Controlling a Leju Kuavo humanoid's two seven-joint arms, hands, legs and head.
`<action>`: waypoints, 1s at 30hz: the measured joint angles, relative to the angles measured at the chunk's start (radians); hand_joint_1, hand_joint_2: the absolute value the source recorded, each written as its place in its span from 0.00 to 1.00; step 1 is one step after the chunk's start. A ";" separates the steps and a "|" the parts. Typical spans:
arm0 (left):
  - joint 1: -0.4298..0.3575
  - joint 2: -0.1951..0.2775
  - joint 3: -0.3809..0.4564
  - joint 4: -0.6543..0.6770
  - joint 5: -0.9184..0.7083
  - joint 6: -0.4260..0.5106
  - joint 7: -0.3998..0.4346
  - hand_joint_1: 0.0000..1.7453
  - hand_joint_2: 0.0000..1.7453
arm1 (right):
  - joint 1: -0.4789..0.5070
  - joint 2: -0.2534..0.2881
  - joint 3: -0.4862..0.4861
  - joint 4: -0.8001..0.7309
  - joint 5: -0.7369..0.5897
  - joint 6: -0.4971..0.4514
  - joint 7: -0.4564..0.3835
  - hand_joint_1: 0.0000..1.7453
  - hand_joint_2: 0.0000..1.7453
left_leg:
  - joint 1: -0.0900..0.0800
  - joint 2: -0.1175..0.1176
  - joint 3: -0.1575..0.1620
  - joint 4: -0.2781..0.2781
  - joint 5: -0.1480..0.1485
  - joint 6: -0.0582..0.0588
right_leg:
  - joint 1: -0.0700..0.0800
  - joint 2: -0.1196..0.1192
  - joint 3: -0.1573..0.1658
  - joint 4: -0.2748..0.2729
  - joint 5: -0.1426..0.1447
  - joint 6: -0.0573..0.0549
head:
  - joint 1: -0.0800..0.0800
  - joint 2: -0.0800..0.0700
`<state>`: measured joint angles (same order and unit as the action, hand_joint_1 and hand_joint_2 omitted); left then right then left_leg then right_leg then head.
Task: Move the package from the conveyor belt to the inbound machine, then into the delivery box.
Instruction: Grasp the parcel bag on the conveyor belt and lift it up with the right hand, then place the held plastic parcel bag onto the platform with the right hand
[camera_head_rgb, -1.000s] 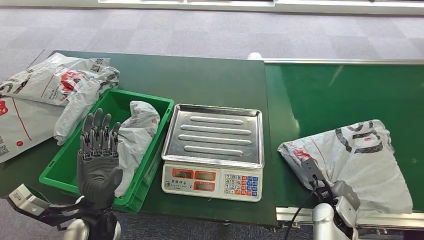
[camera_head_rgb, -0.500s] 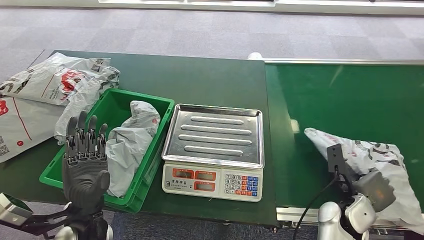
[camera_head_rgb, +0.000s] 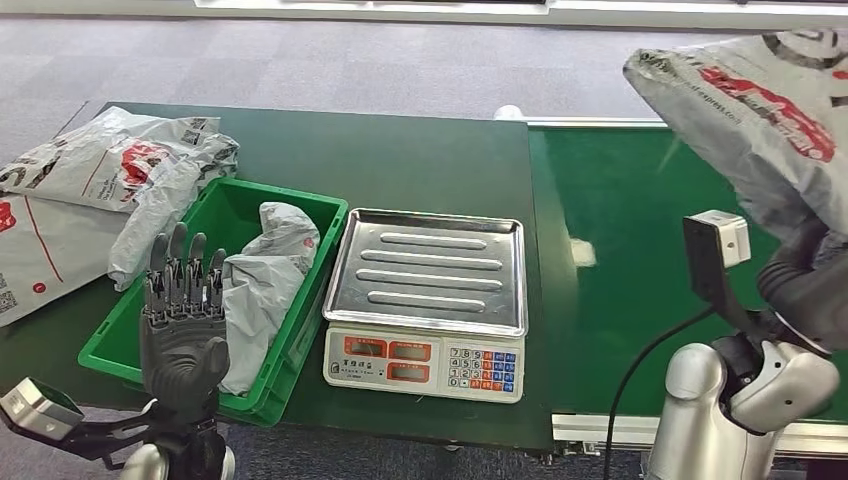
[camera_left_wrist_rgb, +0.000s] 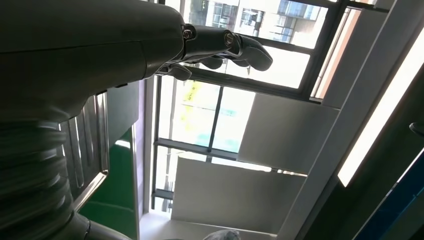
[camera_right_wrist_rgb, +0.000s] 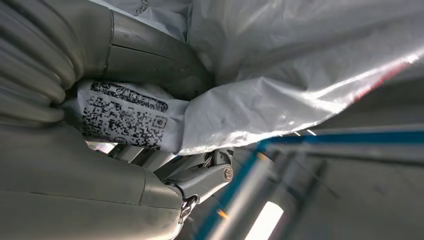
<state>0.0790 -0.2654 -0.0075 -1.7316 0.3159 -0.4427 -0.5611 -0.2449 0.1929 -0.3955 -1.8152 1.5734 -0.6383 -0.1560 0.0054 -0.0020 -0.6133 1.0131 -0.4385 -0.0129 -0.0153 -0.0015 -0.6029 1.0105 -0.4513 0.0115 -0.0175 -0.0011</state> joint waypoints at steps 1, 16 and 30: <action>-0.001 0.000 -0.001 0.005 0.000 -0.002 -0.002 0.00 1.00 | -0.008 0.004 0.003 0.002 0.000 -0.010 -0.015 1.00 1.00 | 0.000 0.000 0.000 0.000 0.000 0.000 | 0.000 0.000 0.000 0.000 0.000 0.000 | 0.000 0.000; -0.067 0.007 -0.011 0.065 0.010 0.002 -0.025 0.00 1.00 | -0.182 -0.065 0.558 0.193 -0.128 0.347 0.105 1.00 1.00 | 0.001 0.008 0.001 -0.001 0.001 -0.003 | 0.003 0.007 -0.001 0.001 0.002 -0.004 | 0.000 0.000; -0.111 0.014 -0.024 0.139 0.009 -0.001 -0.052 0.00 1.00 | -0.266 -0.012 0.942 0.522 -0.216 0.413 0.060 1.00 1.00 | 0.004 0.001 -0.001 -0.001 0.002 -0.006 | 0.005 0.002 -0.001 0.001 0.001 -0.006 | 0.000 0.000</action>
<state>-0.0316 -0.2514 -0.0320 -1.5927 0.3246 -0.4435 -0.6132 -0.5114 0.1807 0.5462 -1.2936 1.3570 -0.2249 -0.0958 0.0096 -0.0008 -0.6140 1.0125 -0.4362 -0.0185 -0.0099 0.0003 -0.6039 1.0115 -0.4503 0.0054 -0.0175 -0.0011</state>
